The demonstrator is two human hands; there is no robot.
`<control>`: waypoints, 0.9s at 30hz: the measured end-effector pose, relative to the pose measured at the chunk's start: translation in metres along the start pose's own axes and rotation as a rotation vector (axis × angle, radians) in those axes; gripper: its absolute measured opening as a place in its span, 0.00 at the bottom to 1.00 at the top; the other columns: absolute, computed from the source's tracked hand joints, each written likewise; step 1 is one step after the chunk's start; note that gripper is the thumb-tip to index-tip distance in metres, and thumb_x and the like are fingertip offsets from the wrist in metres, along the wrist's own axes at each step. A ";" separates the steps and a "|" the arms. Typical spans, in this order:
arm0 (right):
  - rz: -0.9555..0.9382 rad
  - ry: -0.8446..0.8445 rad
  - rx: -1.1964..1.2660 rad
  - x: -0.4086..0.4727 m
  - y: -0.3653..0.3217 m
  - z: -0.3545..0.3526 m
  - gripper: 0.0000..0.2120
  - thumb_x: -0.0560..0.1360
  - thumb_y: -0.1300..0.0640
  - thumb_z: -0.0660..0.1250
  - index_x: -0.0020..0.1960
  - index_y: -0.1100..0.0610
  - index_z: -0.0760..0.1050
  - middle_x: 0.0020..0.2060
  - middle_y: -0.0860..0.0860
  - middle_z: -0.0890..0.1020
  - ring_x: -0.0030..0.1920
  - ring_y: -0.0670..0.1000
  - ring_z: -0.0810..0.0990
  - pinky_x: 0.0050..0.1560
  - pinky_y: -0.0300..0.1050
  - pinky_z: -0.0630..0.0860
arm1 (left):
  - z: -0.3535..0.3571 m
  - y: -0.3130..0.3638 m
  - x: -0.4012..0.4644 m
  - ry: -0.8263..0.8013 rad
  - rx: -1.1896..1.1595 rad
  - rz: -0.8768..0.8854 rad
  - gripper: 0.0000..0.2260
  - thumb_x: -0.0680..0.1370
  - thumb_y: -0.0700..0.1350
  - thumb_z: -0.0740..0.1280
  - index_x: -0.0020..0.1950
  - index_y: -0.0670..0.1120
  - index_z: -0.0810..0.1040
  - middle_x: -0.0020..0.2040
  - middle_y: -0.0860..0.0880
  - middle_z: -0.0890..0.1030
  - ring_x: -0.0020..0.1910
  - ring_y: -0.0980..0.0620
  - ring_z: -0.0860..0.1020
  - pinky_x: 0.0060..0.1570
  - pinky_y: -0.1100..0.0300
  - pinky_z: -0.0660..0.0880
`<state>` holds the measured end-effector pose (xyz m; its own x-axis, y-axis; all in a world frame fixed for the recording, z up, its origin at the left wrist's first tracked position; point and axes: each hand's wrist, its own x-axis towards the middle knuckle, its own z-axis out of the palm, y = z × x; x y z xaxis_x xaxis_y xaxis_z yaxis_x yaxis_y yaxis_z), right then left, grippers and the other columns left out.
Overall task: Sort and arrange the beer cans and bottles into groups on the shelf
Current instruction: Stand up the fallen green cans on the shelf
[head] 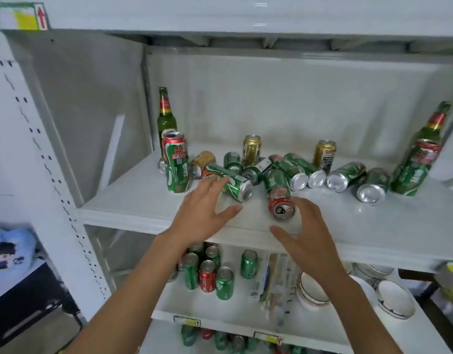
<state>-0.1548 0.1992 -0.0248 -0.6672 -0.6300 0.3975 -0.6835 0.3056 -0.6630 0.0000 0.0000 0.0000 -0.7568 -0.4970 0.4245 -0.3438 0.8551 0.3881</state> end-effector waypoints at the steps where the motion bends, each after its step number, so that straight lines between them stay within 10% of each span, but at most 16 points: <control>1: 0.019 0.020 0.000 0.008 0.002 0.004 0.36 0.73 0.43 0.75 0.76 0.46 0.63 0.73 0.44 0.67 0.72 0.50 0.70 0.69 0.53 0.72 | 0.002 -0.006 0.009 -0.005 -0.024 -0.010 0.35 0.80 0.66 0.62 0.83 0.54 0.58 0.82 0.51 0.61 0.81 0.51 0.58 0.78 0.48 0.61; 12: 0.144 0.074 -0.206 0.051 0.008 0.039 0.47 0.67 0.32 0.73 0.78 0.48 0.57 0.74 0.50 0.65 0.65 0.58 0.77 0.62 0.60 0.78 | 0.030 -0.038 0.084 -0.055 -0.173 -0.240 0.32 0.82 0.67 0.57 0.83 0.54 0.58 0.82 0.48 0.59 0.80 0.43 0.62 0.74 0.44 0.65; 27: 0.068 0.038 -0.121 0.064 0.029 0.031 0.38 0.70 0.44 0.77 0.74 0.43 0.63 0.68 0.48 0.66 0.58 0.55 0.80 0.55 0.47 0.82 | 0.043 -0.028 0.145 -0.002 -0.252 -0.653 0.45 0.73 0.67 0.72 0.80 0.45 0.62 0.79 0.36 0.60 0.75 0.33 0.67 0.74 0.44 0.67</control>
<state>-0.2076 0.1453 -0.0382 -0.7224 -0.5779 0.3797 -0.6656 0.4320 -0.6086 -0.1240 -0.0903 0.0159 -0.4403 -0.8970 0.0387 -0.5895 0.3213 0.7411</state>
